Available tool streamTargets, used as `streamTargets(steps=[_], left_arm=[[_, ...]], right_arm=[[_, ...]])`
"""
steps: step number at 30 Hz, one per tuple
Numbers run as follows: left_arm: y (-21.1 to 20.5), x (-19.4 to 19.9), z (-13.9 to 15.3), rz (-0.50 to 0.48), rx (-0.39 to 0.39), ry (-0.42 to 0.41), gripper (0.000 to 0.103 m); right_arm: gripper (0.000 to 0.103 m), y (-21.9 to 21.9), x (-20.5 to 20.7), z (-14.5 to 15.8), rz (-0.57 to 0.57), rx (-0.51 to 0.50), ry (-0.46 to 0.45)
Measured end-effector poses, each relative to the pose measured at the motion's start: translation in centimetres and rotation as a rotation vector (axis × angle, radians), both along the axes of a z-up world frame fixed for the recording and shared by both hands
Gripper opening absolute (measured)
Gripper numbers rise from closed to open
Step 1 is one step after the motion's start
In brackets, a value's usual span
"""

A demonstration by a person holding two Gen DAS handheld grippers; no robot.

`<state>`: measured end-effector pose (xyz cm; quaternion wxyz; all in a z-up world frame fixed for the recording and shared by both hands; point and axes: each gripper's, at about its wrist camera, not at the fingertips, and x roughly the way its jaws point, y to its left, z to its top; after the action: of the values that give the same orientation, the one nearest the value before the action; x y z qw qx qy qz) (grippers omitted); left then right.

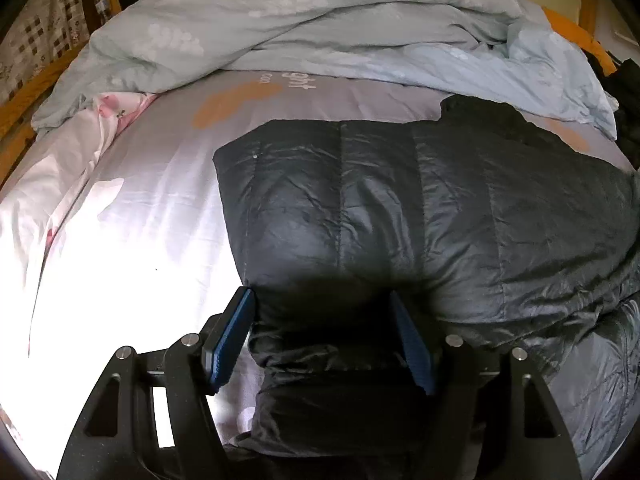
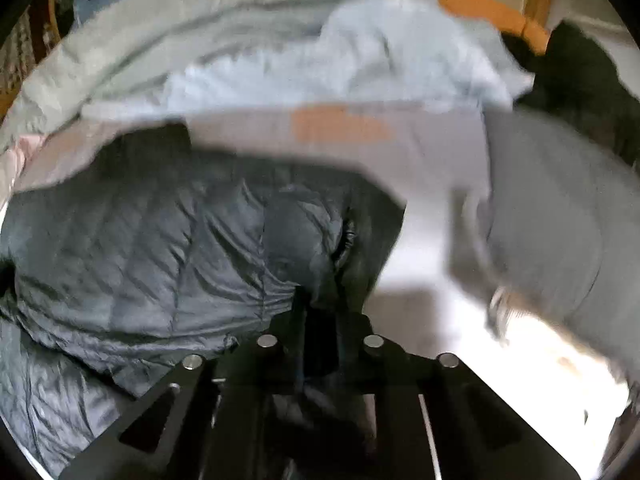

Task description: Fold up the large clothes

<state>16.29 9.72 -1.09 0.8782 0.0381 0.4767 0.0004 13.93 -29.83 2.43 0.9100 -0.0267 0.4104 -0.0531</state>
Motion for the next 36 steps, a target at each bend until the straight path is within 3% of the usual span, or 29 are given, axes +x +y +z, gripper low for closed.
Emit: streamTargets(steps=[2, 4, 6, 8, 10, 14, 16, 18, 21, 23, 25, 27, 31, 36], left_arm=[[0.0, -0.1, 0.1, -0.001, 0.009, 0.001, 0.069], [-0.1, 0.0, 0.0, 0.0, 0.015, 0.004, 0.069], [-0.2, 0.0, 0.0, 0.0, 0.014, 0.003, 0.069], [-0.3, 0.0, 0.2, 0.0, -0.003, -0.01, 0.069], [0.0, -0.2, 1.0, 0.01, -0.039, -0.042, 0.069], [-0.1, -1.7, 4.1, -0.019, -0.084, -0.17, 0.069], [-0.5, -2.7, 5.6, -0.046, -0.096, -0.223, 0.069], [-0.8, -3.9, 6.6, -0.058, -0.136, -0.263, 0.069], [-1.6, -6.4, 7.4, -0.074, -0.2, -0.304, 0.069], [-2.8, -7.9, 7.9, -0.093, -0.156, -0.333, 0.069], [-3.7, -9.3, 9.0, -0.075, -0.111, -0.386, 0.074], [-3.7, -10.5, 10.1, -0.048, -0.145, -0.436, 0.102], [-3.5, -13.8, 11.8, -0.039, -0.163, -0.589, 0.103], [-4.0, -17.0, 12.8, -0.017, -0.133, -0.743, 0.103]], right_arm=[[0.009, 0.5, -0.3, 1.0, 0.007, -0.023, -0.048], [0.01, 0.8, 0.0, 0.8, -0.003, -0.043, 0.0], [0.018, 0.4, 0.3, -0.1, -0.011, -0.049, 0.062], [0.044, 0.2, -0.8, -0.3, -0.062, -0.092, 0.025], [0.064, 0.4, -2.5, 1.2, -0.093, -0.141, -0.086], [0.069, 0.7, -5.1, 4.6, -0.069, -0.082, -0.2], [0.077, 1.6, -5.5, 5.2, -0.013, -0.047, -0.191], [0.077, 2.6, -5.9, 5.3, 0.004, -0.052, -0.165], [0.077, 3.9, -7.8, 5.7, 0.042, 0.028, -0.166], [0.08, 4.9, -9.8, 6.1, 0.069, 0.059, -0.197], [0.09, 5.9, -11.5, 6.4, 0.094, 0.039, -0.249], [0.091, 7.0, -12.8, 6.6, 0.121, -0.016, -0.299], [0.091, 8.7, -15.2, 6.7, 0.125, -0.111, -0.362], [0.096, 9.6, -19.7, 7.2, 0.134, -0.048, -0.449]])
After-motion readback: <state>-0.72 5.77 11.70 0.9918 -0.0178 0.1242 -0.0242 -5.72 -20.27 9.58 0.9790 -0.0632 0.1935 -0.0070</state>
